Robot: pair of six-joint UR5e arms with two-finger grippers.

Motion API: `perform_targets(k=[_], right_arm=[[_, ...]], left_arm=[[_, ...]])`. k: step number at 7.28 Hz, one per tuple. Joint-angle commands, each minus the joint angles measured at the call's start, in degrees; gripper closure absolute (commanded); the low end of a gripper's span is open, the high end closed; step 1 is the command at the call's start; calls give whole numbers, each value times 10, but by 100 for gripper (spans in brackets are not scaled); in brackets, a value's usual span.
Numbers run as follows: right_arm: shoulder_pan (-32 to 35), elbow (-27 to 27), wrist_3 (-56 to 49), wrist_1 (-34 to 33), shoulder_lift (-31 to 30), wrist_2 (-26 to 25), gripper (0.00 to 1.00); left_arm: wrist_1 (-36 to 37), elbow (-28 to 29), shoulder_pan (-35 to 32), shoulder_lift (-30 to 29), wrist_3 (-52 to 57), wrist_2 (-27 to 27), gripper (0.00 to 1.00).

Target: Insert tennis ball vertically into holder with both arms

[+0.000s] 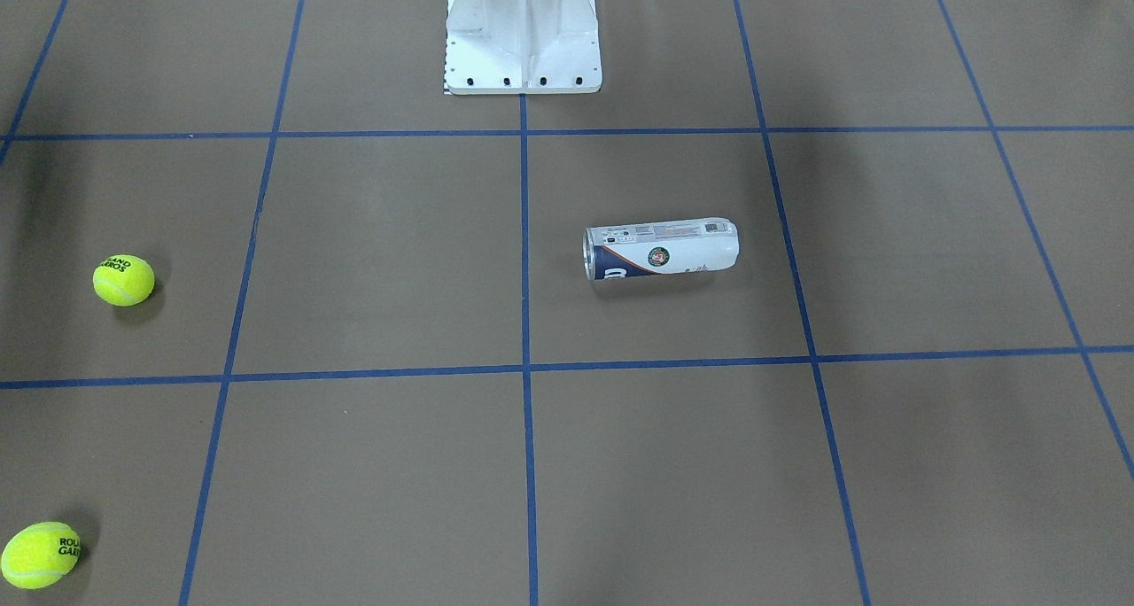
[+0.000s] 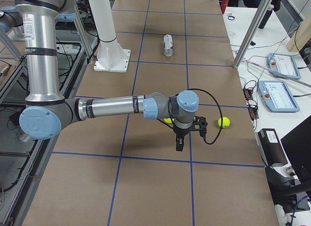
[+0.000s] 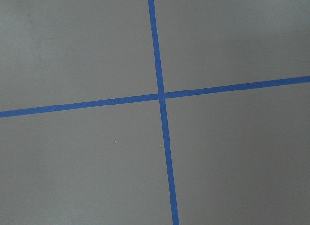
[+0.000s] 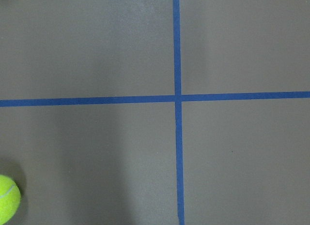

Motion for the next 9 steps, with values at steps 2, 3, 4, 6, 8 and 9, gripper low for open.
perform_targets(k=[2, 3, 4, 6, 8, 9], right_arm=[[0, 0, 0, 1, -2, 0, 1], [0, 0, 0, 0, -2, 1, 1], [0, -1, 0, 0, -2, 2, 1], [0, -1, 0, -1, -2, 2, 1], [0, 0, 0, -3, -2, 7, 1], [0, 0, 0, -3, -2, 8, 1]], left_arm=[[0, 9, 6, 0, -3, 2, 0], [0, 11, 6, -4, -3, 0, 0], [0, 9, 7, -5, -3, 0, 0], [0, 9, 7, -7, -3, -1, 0], [-1, 7, 8, -7, -3, -1, 1], [-5, 5, 8, -8, -2, -6, 2]])
